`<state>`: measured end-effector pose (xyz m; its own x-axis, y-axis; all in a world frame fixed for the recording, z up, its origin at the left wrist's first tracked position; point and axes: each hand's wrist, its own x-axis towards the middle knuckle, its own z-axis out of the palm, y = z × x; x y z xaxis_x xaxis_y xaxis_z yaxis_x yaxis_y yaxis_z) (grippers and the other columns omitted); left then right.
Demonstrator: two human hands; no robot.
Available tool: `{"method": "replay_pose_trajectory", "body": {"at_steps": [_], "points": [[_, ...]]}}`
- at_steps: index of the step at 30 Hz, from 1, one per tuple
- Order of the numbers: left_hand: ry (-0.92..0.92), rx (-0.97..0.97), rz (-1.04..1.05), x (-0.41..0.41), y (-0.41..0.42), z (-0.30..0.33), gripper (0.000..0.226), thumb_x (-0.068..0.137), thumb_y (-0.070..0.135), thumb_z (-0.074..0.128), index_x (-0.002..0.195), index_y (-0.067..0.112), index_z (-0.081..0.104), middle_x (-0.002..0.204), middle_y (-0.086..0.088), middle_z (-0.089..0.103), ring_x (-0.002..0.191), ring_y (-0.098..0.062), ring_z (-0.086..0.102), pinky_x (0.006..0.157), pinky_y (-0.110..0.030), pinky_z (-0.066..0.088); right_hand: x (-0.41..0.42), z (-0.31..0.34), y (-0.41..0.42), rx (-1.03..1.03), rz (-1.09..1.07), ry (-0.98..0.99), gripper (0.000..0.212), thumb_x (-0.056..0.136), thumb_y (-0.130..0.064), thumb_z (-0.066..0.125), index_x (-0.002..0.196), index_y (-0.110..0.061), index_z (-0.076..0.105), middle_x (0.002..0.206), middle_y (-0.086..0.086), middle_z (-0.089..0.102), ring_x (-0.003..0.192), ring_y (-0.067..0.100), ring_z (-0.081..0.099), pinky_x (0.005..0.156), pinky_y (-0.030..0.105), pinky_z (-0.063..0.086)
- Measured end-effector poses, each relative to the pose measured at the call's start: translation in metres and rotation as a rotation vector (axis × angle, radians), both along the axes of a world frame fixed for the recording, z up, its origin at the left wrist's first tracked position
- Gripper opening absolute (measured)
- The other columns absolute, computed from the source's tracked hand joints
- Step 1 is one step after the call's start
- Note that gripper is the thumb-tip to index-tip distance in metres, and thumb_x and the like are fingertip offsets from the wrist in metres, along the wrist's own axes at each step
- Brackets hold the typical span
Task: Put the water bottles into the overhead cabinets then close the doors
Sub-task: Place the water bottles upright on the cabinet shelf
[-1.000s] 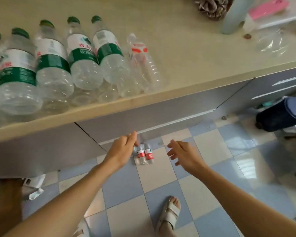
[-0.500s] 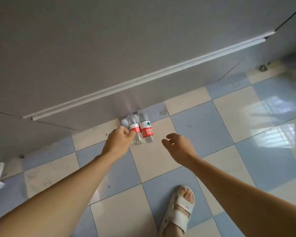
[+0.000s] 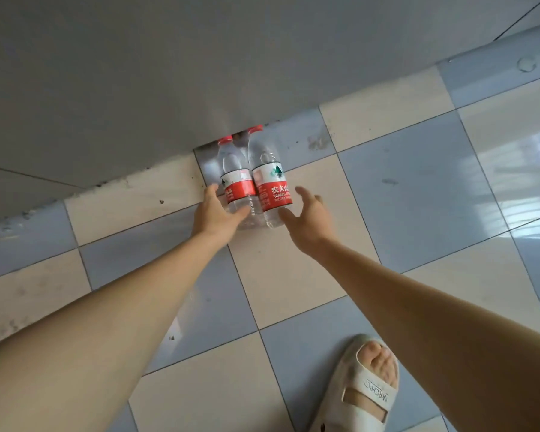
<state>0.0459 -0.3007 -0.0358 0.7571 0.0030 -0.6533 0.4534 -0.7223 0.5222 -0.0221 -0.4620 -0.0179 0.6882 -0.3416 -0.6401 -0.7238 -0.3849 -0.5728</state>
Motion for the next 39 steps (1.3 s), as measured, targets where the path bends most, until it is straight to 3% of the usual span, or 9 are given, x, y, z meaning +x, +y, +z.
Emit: {"method": "replay_pose_trajectory", "body": {"at_steps": [6,10,14,18,21,24,29,34,39], "points": [[-0.065,-0.179,-0.007,-0.003,-0.003,-0.037,0.094,0.084,0.025,0.081,0.157,0.032,0.023,0.127,0.008,0.059,0.111,-0.017,0.062,0.095,-0.032,0.050,0.010,-0.045,0.007,0.053,-0.057,-0.062,0.058,0.093,-0.019,0.067,0.146,-0.023,0.045,0.125,0.013,0.060,0.110,0.027,0.061,0.089,0.031,0.048],[-0.021,-0.192,-0.106,-0.020,0.014,-0.030,0.096,0.083,0.019,0.082,0.158,0.034,0.025,0.132,0.008,0.062,0.116,-0.013,0.061,0.099,-0.030,0.049,-0.020,-0.044,0.022,0.158,-0.140,0.042,0.070,0.087,-0.017,0.074,0.145,-0.031,0.038,0.121,0.012,0.060,0.110,0.028,0.061,0.099,0.045,0.051],[0.053,-0.174,-0.247,-0.053,0.035,-0.016,0.098,0.081,0.022,0.084,0.155,0.043,0.024,0.123,0.014,0.064,0.110,-0.013,0.065,0.081,-0.023,0.050,-0.055,-0.034,0.042,0.251,-0.170,0.169,0.077,0.076,-0.013,0.080,0.137,-0.028,0.035,0.119,0.009,0.061,0.114,0.031,0.058,0.098,0.051,0.051],[0.110,-0.143,-0.299,-0.071,0.039,-0.013,0.104,0.080,0.031,0.085,0.157,0.044,0.016,0.125,0.008,0.068,0.109,-0.017,0.067,0.087,-0.040,0.057,-0.070,-0.034,0.050,0.269,-0.232,0.239,0.070,0.075,-0.022,0.083,0.130,-0.024,0.040,0.121,0.007,0.058,0.114,0.028,0.059,0.097,0.048,0.053],[0.015,-0.125,-0.287,-0.065,0.030,-0.018,0.086,0.084,0.036,0.079,0.152,0.044,0.026,0.117,0.007,0.069,0.103,-0.017,0.067,0.084,-0.034,0.056,-0.059,-0.040,0.040,0.218,-0.230,0.190,0.070,0.079,-0.027,0.080,0.137,-0.021,0.042,0.128,0.010,0.055,0.114,0.028,0.060,0.098,0.048,0.053],[-0.009,-0.078,-0.277,-0.044,0.014,-0.030,0.082,0.085,0.038,0.075,0.153,0.032,0.030,0.138,-0.001,0.058,0.123,-0.024,0.058,0.095,-0.035,0.049,-0.030,-0.045,0.024,0.156,-0.218,0.141,0.076,0.085,-0.033,0.076,0.147,-0.017,0.034,0.136,0.013,0.049,0.118,0.033,0.057,0.096,0.050,0.054],[0.020,-0.030,-0.297,-0.015,-0.005,-0.046,0.063,0.074,0.033,0.080,0.131,0.023,0.056,0.124,-0.006,0.061,0.109,-0.029,0.064,0.090,-0.043,0.055,0.004,-0.056,0.017,0.127,-0.235,0.105,0.081,0.086,-0.033,0.075,0.153,-0.016,0.033,0.140,0.013,0.049,0.115,0.032,0.061,0.066,0.033,0.055],[-0.014,-0.195,-0.168,-0.018,0.004,-0.036,0.059,0.072,0.022,0.087,0.123,0.024,0.058,0.119,0.001,0.064,0.106,-0.018,0.064,0.082,-0.025,0.050,-0.002,-0.048,0.026,0.173,-0.378,0.059,0.066,0.077,-0.017,0.078,0.136,-0.016,0.049,0.127,0.010,0.056,0.109,0.029,0.062,0.094,0.050,0.056],[-0.141,-0.247,-0.117,-0.019,0.020,0.000,0.070,0.069,0.024,0.089,0.127,0.032,0.051,0.125,0.004,0.058,0.111,-0.016,0.058,0.095,-0.040,0.052,-0.007,-0.007,0.028,0.099,-0.278,-0.201,0.063,0.076,-0.012,0.079,0.131,-0.019,0.050,0.121,0.001,0.051,0.111,0.018,0.053,0.100,0.040,0.049]]}}
